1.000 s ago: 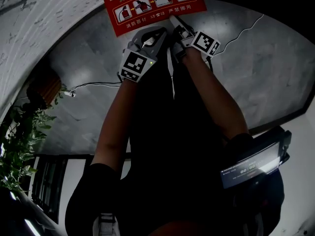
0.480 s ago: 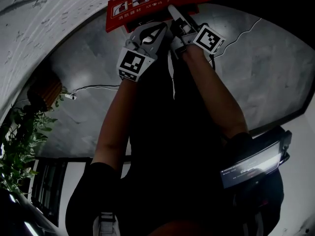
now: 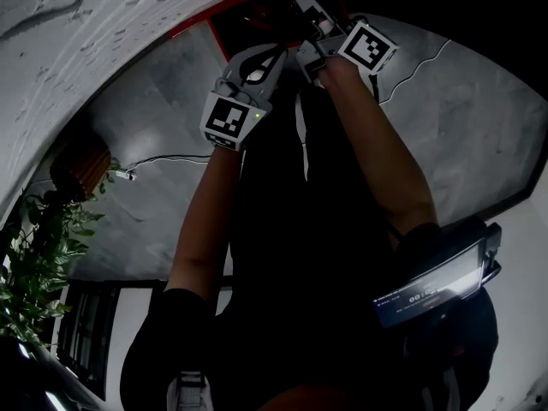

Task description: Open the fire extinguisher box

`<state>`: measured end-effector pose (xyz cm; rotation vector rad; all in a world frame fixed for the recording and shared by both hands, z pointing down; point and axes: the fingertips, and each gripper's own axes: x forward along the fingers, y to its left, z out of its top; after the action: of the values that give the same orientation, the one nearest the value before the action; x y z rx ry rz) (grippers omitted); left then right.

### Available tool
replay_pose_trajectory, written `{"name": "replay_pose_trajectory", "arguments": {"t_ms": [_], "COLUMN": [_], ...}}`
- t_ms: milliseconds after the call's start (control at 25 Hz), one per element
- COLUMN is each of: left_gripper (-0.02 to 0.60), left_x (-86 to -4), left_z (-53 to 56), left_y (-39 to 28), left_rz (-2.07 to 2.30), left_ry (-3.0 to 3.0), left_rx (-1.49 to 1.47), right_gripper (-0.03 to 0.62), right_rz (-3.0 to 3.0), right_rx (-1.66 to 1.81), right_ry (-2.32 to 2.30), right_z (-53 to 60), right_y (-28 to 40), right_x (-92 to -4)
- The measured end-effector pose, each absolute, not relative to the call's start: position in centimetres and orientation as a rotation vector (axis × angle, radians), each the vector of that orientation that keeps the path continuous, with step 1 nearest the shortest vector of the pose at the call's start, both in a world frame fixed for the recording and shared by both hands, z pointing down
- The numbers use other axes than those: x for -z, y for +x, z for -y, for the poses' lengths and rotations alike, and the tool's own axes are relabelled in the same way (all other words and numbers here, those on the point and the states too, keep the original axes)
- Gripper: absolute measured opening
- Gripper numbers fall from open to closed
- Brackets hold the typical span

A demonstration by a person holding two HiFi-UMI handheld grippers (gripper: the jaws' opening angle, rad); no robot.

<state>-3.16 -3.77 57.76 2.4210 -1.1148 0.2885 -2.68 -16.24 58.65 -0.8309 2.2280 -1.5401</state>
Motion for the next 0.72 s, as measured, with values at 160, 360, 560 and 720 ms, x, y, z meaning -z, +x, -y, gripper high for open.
{"name": "replay_pose_trajectory", "arguments": {"t_ms": [160,360,560,720], "left_gripper": [0.006,0.006,0.006,0.006], "left_x": [-58.0,-58.3,-58.0,-57.8], "left_z": [4.0,4.3,4.5,4.7], "left_y": [-3.9,-5.2,-5.6,-6.1], "left_rz": [1.130,1.151,1.153,1.165], "left_ry": [2.410,2.394,2.400,2.396], "left_rx": [-0.281,-0.273,-0.281,-0.279], "right_gripper": [0.067,0.066,0.064,0.087], "right_rz": [-2.254,-2.299,-2.304,-2.282], "right_rx": [1.489,1.454,1.456,1.448], "right_ry": [-0.807,-0.783,-0.791,-0.760], "right_z": [18.2,20.6,21.5,22.3], "right_y": [-3.5,-5.0,-5.2,-5.5], "right_x": [-58.1,-58.1,-58.3,-58.1]}}
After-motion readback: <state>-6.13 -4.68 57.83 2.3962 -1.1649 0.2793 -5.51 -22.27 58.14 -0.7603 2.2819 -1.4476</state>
